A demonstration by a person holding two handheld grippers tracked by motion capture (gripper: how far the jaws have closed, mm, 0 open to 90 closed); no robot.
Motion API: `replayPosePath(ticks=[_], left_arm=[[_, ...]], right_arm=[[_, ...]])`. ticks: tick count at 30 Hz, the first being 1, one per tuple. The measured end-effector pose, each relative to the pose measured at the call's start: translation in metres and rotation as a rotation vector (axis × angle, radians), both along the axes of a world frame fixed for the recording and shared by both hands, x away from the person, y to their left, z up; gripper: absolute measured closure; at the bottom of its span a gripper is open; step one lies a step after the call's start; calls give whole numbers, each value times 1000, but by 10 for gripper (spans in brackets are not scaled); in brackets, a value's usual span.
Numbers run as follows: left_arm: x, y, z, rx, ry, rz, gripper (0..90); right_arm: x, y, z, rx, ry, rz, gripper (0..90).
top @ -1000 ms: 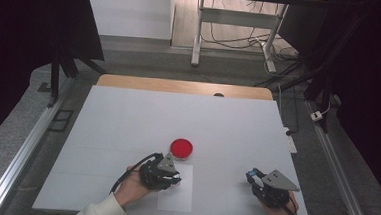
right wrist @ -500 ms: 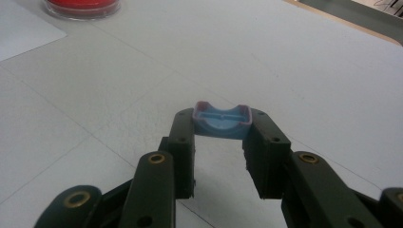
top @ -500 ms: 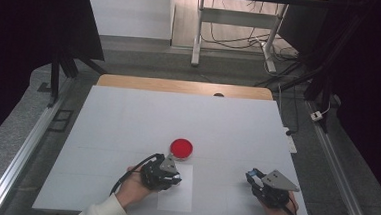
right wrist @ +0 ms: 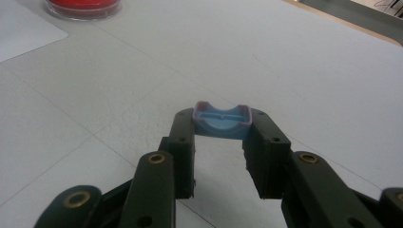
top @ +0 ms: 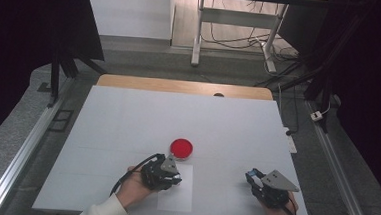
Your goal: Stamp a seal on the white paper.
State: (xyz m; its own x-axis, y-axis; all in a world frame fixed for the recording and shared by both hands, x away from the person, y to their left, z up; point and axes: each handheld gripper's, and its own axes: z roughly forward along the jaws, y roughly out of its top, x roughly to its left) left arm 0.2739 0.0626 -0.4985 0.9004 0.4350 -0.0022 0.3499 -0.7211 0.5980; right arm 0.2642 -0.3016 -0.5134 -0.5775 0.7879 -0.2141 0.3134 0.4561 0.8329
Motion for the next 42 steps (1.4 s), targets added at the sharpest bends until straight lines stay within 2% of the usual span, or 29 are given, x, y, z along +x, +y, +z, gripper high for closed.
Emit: replayPosePath(ticks=[35, 39, 42], left_arm=[[-3, 0, 0, 1, -17, 1, 758], [-2, 0, 0, -5, -14, 4, 758], [-1, 4, 5, -32, -2, 8, 756]], right_arm=[[0, 0, 0, 2, -1, 1, 649], [0, 0, 0, 1, -1, 0, 649], [0, 0, 0, 0, -2, 0, 649]])
